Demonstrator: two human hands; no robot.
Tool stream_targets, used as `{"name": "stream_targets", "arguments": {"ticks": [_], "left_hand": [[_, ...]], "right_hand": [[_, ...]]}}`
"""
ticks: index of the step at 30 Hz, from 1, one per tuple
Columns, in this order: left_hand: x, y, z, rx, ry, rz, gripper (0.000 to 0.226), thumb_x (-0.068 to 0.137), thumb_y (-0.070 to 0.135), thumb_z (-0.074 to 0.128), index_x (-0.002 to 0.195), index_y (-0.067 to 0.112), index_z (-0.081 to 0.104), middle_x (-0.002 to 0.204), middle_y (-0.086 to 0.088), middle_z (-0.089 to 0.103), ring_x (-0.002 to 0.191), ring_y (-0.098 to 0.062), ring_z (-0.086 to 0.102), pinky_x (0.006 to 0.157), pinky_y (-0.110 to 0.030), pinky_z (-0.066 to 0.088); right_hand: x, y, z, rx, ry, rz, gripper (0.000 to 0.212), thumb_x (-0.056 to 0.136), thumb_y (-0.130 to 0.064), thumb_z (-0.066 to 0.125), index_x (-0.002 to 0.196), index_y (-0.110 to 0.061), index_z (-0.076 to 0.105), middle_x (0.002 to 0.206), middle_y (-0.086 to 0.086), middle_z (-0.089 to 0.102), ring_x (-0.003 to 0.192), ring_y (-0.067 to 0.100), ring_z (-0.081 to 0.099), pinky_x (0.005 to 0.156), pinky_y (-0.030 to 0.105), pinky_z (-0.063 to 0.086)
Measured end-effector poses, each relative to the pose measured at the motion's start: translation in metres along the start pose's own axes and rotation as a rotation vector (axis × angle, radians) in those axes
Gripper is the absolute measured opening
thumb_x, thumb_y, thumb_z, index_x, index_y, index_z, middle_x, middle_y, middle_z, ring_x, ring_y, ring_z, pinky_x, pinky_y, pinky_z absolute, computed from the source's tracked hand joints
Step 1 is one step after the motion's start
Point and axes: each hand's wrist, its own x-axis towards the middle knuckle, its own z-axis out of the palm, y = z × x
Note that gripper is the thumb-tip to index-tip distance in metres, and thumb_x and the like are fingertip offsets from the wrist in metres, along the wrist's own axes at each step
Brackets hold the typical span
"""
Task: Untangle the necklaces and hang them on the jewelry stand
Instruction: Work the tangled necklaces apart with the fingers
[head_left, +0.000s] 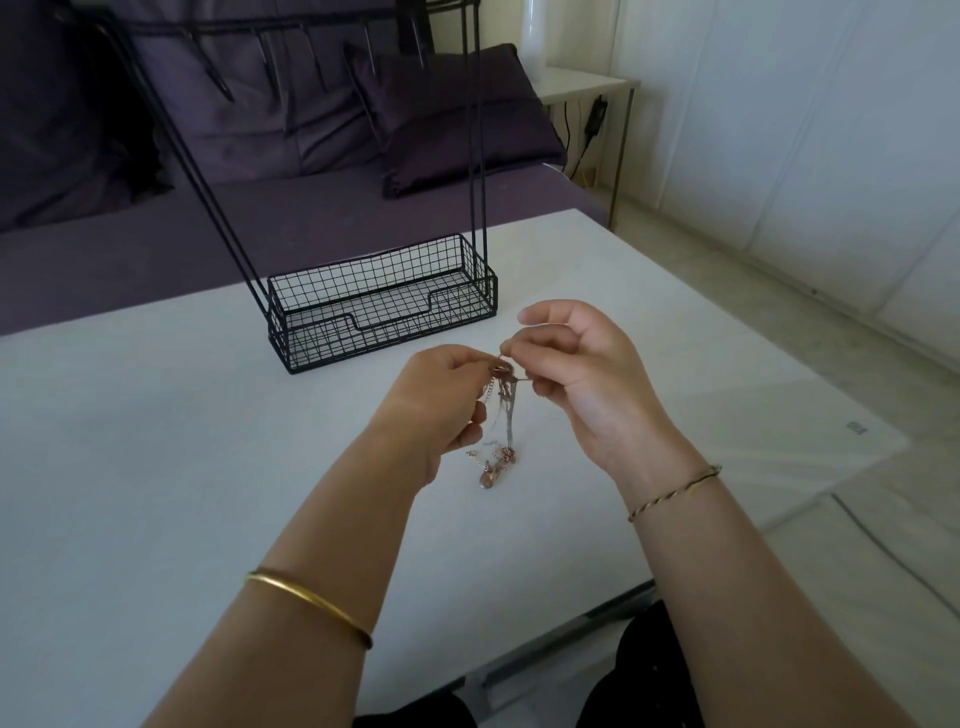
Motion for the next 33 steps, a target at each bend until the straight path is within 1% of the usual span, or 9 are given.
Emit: {"name": "stream_targets", "arguments": {"ticks": [3,5,9,13,17,22,24,28,33], "left_hand": [[-0.0007,0.0016,-0.0024,-0.189,-0.062,-0.083,0.027,0.096,0.008,0.045,0.078,0.009,0.065,0.066,-0.002,0.043,0.055,-0.012,0.041,0.048,-0.022,0.040],[-0.0004,0.0025,-0.0033,-0.287,-0.103,-0.112,0.025,0.097,0.008,0.045,0.081,0.004,0.064,0.065,-0.003,0.044,0.054,-0.012,0.041,0.046,-0.020,0.041],[0.0005,0.0035,-0.0053,-0.384,-0.145,-0.118,0.021,0.097,0.008,0.044,0.081,0.006,0.057,0.064,-0.003,0.045,0.050,-0.011,0.044,0.043,-0.018,0.042],[0.0010,0.0050,-0.0085,-0.388,-0.101,-0.074,0.019,0.096,0.010,0.048,0.083,0.010,0.061,0.064,-0.001,0.047,0.050,-0.010,0.045,0.044,-0.018,0.041],[0.0015,0.0064,-0.0090,-0.384,-0.073,-0.051,0.020,0.096,0.011,0.049,0.090,0.010,0.068,0.062,0.001,0.045,0.051,-0.010,0.043,0.044,-0.019,0.040],[-0.0005,0.0074,-0.0072,-0.365,-0.125,-0.105,0.019,0.094,0.012,0.051,0.097,0.006,0.070,0.059,0.002,0.041,0.049,-0.010,0.039,0.044,-0.019,0.038],[-0.0022,0.0080,-0.0049,-0.357,-0.154,-0.125,0.022,0.094,0.011,0.049,0.092,0.005,0.069,0.059,0.001,0.039,0.050,-0.010,0.037,0.047,-0.020,0.037],[-0.0028,0.0083,-0.0015,-0.376,-0.127,-0.130,0.018,0.095,0.010,0.047,0.085,0.009,0.061,0.060,0.000,0.042,0.050,-0.012,0.039,0.046,-0.021,0.038],[-0.0016,0.0070,-0.0010,-0.309,-0.038,-0.051,0.019,0.095,0.009,0.047,0.079,0.011,0.057,0.062,-0.001,0.050,0.052,-0.012,0.044,0.048,-0.022,0.039]], "right_hand": [[-0.0010,-0.0009,-0.0009,0.011,0.020,0.013,0.033,0.080,-0.002,0.069,0.107,-0.017,0.058,0.080,0.002,0.071,0.066,0.010,0.059,0.065,0.026,0.043],[-0.0007,-0.0012,-0.0012,0.016,0.025,0.016,0.034,0.082,-0.001,0.066,0.112,-0.015,0.056,0.079,0.001,0.070,0.066,0.010,0.061,0.066,0.025,0.045],[0.0015,-0.0020,-0.0007,0.109,-0.014,0.027,0.025,0.088,0.005,0.055,0.107,-0.012,0.055,0.076,0.003,0.063,0.065,0.012,0.064,0.061,0.023,0.047],[0.0054,-0.0018,-0.0003,0.190,-0.037,0.039,0.025,0.087,0.009,0.052,0.096,-0.014,0.058,0.073,0.002,0.060,0.056,0.012,0.053,0.056,0.022,0.042],[0.0064,-0.0013,0.0008,0.121,-0.051,0.037,0.025,0.085,0.008,0.051,0.093,-0.013,0.062,0.071,0.000,0.060,0.055,0.009,0.045,0.052,0.019,0.039],[0.0072,-0.0028,0.0008,0.127,-0.062,0.010,0.030,0.084,0.012,0.045,0.092,-0.012,0.062,0.069,0.000,0.058,0.051,0.008,0.039,0.045,0.017,0.032],[0.0070,-0.0030,0.0007,0.042,-0.037,-0.041,0.029,0.085,0.010,0.047,0.091,-0.015,0.061,0.069,-0.001,0.058,0.050,0.007,0.038,0.045,0.018,0.031],[0.0074,-0.0030,-0.0005,-0.319,0.023,-0.222,0.027,0.083,0.003,0.055,0.091,-0.021,0.063,0.074,-0.004,0.059,0.055,0.000,0.047,0.055,0.013,0.037],[0.0078,-0.0021,-0.0026,-0.525,-0.010,-0.280,0.025,0.077,0.002,0.063,0.086,-0.021,0.067,0.068,-0.012,0.054,0.057,0.001,0.045,0.059,0.015,0.040]]}}
